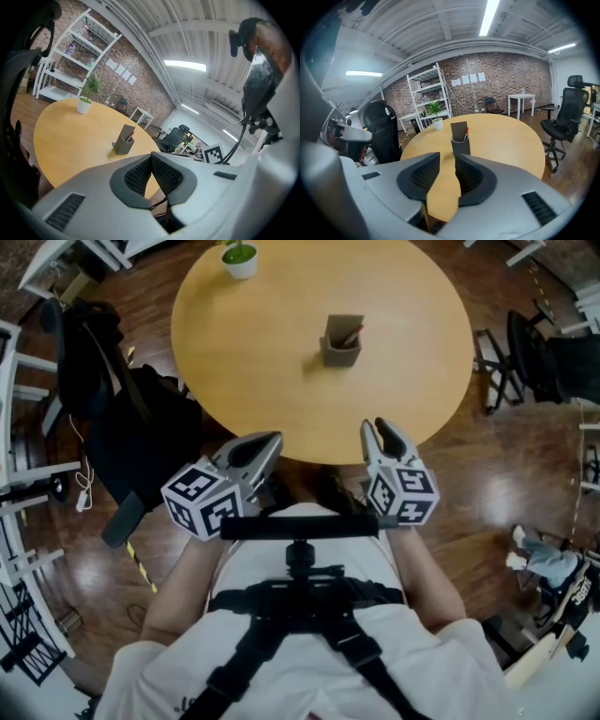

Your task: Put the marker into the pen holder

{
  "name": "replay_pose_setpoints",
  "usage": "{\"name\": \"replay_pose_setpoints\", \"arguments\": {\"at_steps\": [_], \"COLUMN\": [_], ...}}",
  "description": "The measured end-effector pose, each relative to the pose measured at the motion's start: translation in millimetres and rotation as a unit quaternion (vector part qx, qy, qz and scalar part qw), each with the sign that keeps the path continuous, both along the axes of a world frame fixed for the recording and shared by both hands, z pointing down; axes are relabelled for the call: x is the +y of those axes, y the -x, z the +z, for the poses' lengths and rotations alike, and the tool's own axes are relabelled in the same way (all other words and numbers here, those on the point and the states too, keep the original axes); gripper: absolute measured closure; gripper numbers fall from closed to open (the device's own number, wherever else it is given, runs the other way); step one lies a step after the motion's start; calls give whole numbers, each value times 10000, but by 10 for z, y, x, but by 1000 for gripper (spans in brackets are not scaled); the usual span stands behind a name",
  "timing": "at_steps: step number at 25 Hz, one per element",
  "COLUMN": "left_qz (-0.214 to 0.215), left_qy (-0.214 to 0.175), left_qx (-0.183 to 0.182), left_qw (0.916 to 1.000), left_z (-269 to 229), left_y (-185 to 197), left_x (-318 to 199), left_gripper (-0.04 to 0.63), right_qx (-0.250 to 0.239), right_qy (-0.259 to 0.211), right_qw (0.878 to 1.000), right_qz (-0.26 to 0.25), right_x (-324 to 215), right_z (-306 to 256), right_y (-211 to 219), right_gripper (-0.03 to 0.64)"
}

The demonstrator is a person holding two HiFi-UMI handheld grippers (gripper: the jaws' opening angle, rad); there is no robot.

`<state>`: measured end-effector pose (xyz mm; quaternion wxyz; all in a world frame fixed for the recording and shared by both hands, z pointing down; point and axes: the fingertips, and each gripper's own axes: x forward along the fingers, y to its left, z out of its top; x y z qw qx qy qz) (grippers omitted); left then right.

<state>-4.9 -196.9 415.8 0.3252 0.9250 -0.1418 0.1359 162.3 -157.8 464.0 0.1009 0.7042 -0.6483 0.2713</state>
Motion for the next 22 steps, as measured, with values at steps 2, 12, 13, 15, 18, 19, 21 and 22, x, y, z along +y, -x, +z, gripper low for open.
{"name": "replay_pose_setpoints", "arguments": {"at_steps": [2, 12, 13, 15, 18, 19, 21, 22], "left_qz": [100, 677, 724, 753, 698, 675, 644, 637], "left_qy": [-83, -202, -212, -230, -272, -295, -334, -343], "left_qx": [-18, 34, 25, 8, -31, -36, -33, -36], "left_qw": [9999, 9975, 9971, 9969, 9972, 9973, 9974, 9974], "left_z": [-28, 60, 70, 80, 66, 53, 33, 30], "left_y": [17, 87, 94, 110, 118, 114, 103, 96], "left_x": [2, 125, 168, 275, 460, 529, 695, 795], "left_gripper": [598, 598, 598, 598, 598, 598, 598, 598], "right_qx": [-14, -63, -79, -97, -152, -179, -227, -243], "right_qy": [17, 121, 110, 67, -39, -64, -101, -116], "right_qw": [10000, 9976, 9974, 9973, 9981, 9983, 9985, 9986], "right_qz": [96, 672, 714, 727, 593, 553, 495, 462], "right_x": [51, 335, 377, 470, 583, 621, 737, 818], "right_z": [-20, -69, -74, -89, -86, -80, -75, -77], "right_y": [33, 240, 264, 313, 362, 366, 375, 383], "right_gripper": [508, 508, 508, 508, 508, 508, 509, 509]}}
